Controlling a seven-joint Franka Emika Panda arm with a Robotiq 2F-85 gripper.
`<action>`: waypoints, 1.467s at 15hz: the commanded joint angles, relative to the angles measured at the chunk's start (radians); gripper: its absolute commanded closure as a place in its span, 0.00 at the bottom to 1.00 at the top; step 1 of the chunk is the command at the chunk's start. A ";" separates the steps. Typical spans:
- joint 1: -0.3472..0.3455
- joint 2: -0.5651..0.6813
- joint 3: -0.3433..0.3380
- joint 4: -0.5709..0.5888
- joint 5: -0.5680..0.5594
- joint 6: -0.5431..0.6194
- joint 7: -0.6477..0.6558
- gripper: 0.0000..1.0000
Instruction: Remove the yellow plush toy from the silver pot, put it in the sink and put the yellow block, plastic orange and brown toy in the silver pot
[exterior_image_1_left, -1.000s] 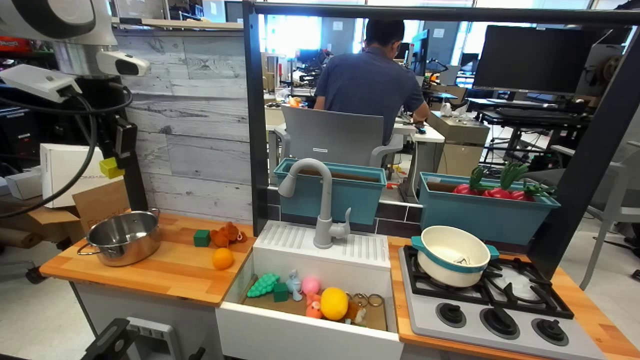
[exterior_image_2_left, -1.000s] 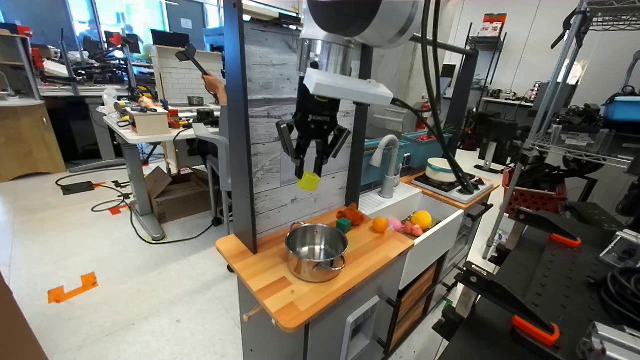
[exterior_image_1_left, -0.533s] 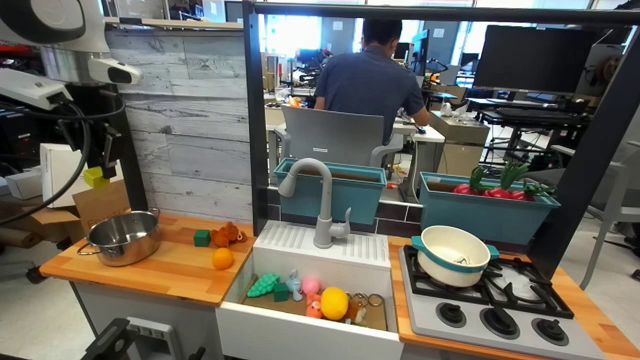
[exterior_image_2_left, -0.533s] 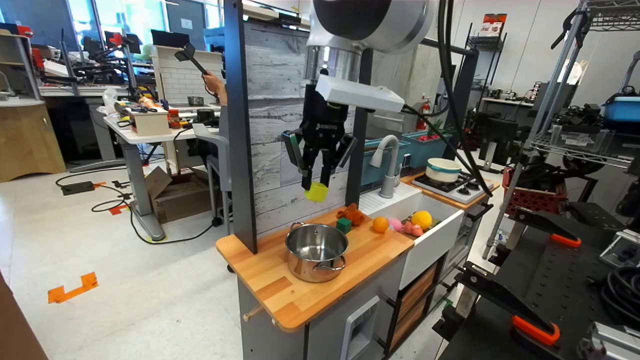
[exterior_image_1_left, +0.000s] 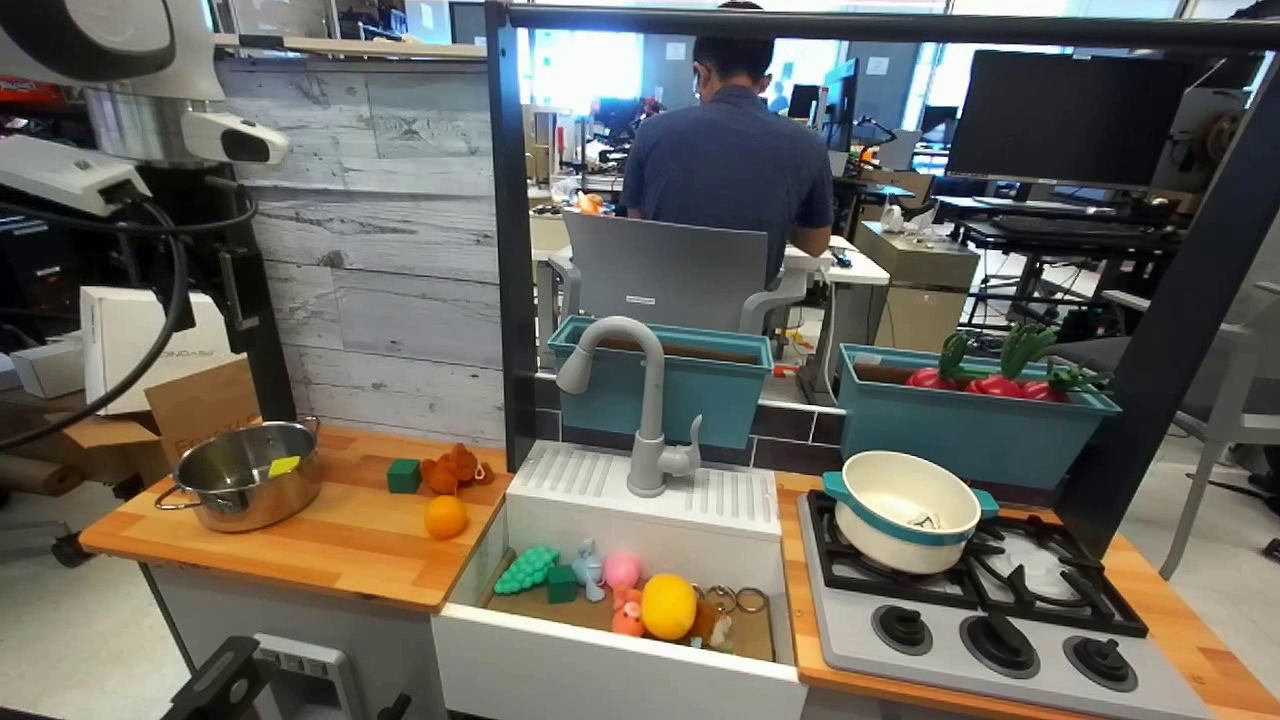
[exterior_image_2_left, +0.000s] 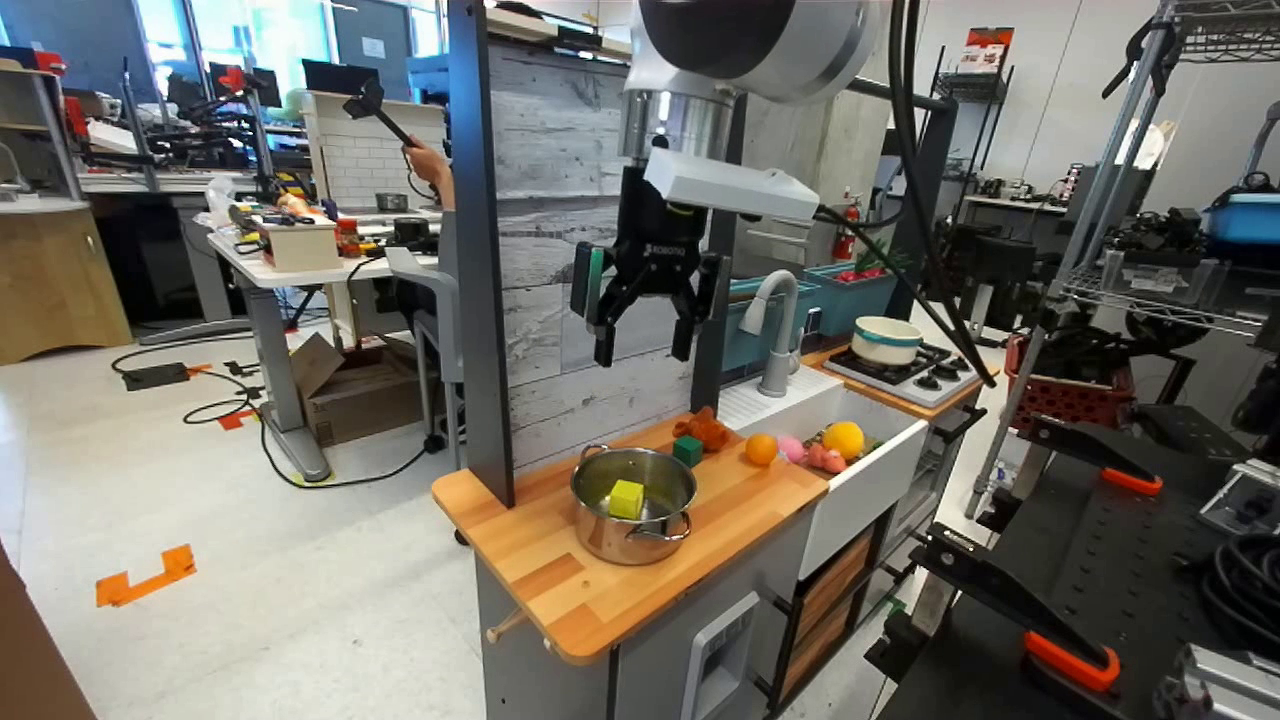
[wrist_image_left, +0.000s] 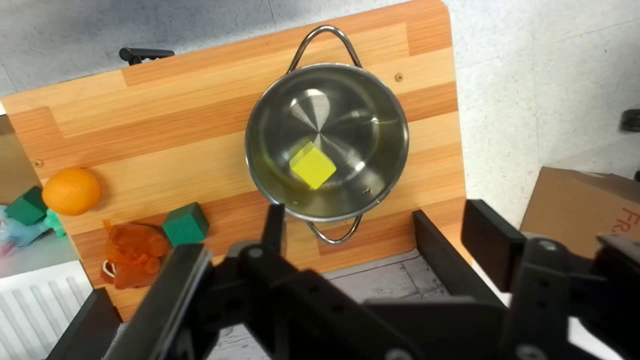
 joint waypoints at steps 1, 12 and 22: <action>0.052 -0.067 -0.101 -0.069 -0.088 0.084 0.057 0.00; 0.067 0.075 -0.362 -0.001 -0.221 0.005 0.380 0.00; 0.016 0.269 -0.331 0.150 -0.197 -0.067 0.432 0.00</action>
